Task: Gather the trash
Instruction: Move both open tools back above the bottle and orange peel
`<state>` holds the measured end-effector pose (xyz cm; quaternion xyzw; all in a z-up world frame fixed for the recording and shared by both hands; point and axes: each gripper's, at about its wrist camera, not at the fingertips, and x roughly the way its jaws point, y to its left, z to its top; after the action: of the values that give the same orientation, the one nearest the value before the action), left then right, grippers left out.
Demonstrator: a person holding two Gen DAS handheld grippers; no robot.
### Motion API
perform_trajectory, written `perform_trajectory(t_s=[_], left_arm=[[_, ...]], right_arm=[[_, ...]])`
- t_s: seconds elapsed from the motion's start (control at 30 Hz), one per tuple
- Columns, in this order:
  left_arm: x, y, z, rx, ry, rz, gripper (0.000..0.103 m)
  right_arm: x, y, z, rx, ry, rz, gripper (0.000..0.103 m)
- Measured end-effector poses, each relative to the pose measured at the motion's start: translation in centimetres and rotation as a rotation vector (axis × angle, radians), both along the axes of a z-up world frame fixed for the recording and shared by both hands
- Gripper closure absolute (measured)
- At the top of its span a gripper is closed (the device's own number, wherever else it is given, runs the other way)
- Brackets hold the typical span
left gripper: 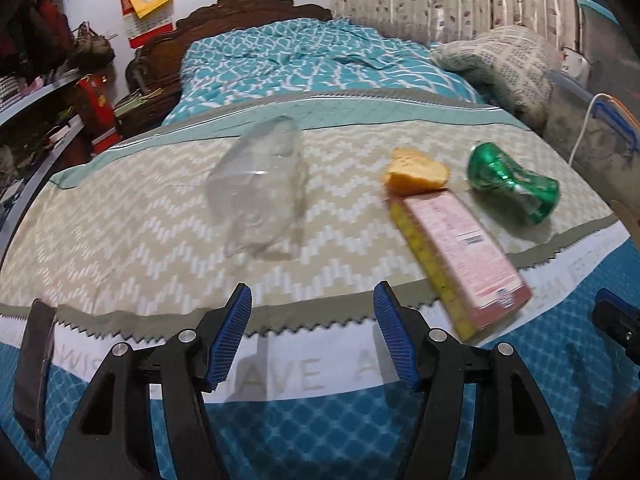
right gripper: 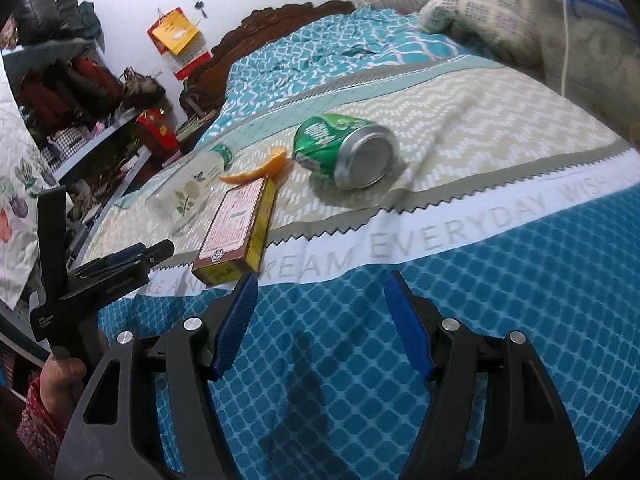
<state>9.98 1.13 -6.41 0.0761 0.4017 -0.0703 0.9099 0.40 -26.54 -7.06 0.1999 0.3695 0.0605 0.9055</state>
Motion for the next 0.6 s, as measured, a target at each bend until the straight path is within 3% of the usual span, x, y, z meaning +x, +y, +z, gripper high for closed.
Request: perform_trajectory(t_s=[0.23, 0.6], left_arm=[[-0.1, 1.0, -0.3, -0.036, 0.007, 0.014, 0.041], [-1.1, 0.2, 0.0, -0.020, -0.039, -0.014, 0.041]], right_arm=[[0.0, 0.3, -0.2, -0.011, -0.008, 0.008, 0.035], [0.0, 0.4, -0.3, -0.009, 0.001, 0.013, 0.035]])
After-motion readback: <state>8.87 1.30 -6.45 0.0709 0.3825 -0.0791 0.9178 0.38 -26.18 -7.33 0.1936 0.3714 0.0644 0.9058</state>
